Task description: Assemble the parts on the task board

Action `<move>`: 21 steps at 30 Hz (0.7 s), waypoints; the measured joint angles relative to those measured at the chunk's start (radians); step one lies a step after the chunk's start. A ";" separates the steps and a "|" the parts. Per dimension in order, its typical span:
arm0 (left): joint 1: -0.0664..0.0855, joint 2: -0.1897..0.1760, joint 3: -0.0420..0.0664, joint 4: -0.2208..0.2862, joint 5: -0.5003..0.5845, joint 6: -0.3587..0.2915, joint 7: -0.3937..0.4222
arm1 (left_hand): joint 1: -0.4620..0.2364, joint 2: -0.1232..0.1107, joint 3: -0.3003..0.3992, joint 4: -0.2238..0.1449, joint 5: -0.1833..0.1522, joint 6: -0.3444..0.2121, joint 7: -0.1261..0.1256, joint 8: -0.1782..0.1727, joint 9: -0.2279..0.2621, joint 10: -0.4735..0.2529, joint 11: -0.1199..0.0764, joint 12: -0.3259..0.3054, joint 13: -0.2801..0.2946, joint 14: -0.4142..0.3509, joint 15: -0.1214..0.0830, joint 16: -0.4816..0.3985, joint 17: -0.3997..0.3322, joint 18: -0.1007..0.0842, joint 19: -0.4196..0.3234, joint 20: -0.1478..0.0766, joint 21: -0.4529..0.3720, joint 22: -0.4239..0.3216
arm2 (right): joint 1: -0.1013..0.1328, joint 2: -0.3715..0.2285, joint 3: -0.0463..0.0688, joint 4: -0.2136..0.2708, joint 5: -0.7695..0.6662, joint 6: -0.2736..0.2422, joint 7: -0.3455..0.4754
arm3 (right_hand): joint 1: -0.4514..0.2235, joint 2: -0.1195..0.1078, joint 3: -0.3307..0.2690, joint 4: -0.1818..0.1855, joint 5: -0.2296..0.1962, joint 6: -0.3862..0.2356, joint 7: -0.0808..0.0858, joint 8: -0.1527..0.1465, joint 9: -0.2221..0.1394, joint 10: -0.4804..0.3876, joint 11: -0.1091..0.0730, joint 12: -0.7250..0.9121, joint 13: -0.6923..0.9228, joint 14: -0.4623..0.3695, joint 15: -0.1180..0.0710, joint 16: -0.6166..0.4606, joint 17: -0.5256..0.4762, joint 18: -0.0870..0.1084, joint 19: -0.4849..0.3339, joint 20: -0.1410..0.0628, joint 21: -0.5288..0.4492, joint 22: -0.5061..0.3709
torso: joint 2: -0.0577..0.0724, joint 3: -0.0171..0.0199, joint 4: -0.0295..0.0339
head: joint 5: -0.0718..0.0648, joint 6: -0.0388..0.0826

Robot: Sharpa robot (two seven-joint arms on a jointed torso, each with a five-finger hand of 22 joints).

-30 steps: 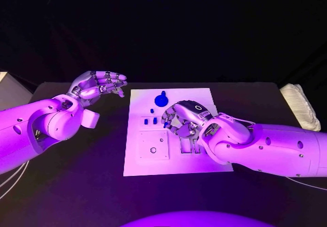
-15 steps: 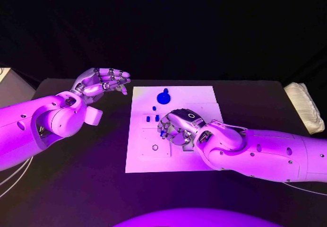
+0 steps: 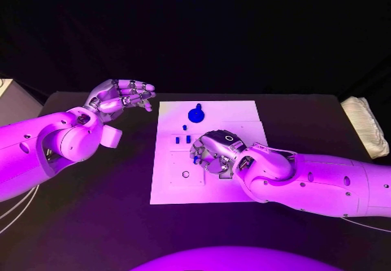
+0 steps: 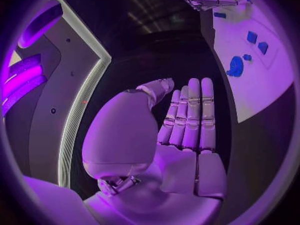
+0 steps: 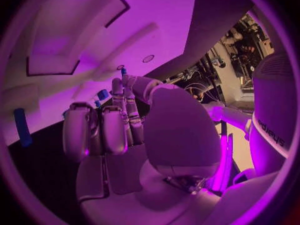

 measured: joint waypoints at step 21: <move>0.000 -0.002 0.000 -0.005 0.001 0.002 -0.009 | 0.000 0.000 0.000 0.000 0.000 0.000 0.000 0.000 -0.001 -0.004 0.004 0.000 -0.001 0.000 0.000 -0.003 0.000 0.000 0.000 0.000 0.000 0.001 | -0.001 -0.002 0.000 0.002 -0.035 0.007 -0.029 | 0.000 0.000 0.000 0.000 -0.001 -0.004 0.000 0.003 0.001 0.000 0.000 -0.004 0.000 0.000 0.000 0.000 0.000 0.000 0.004 -0.004 0.000 0.000 | 0.000 -0.0001 0.0004 | -0.003 -0.004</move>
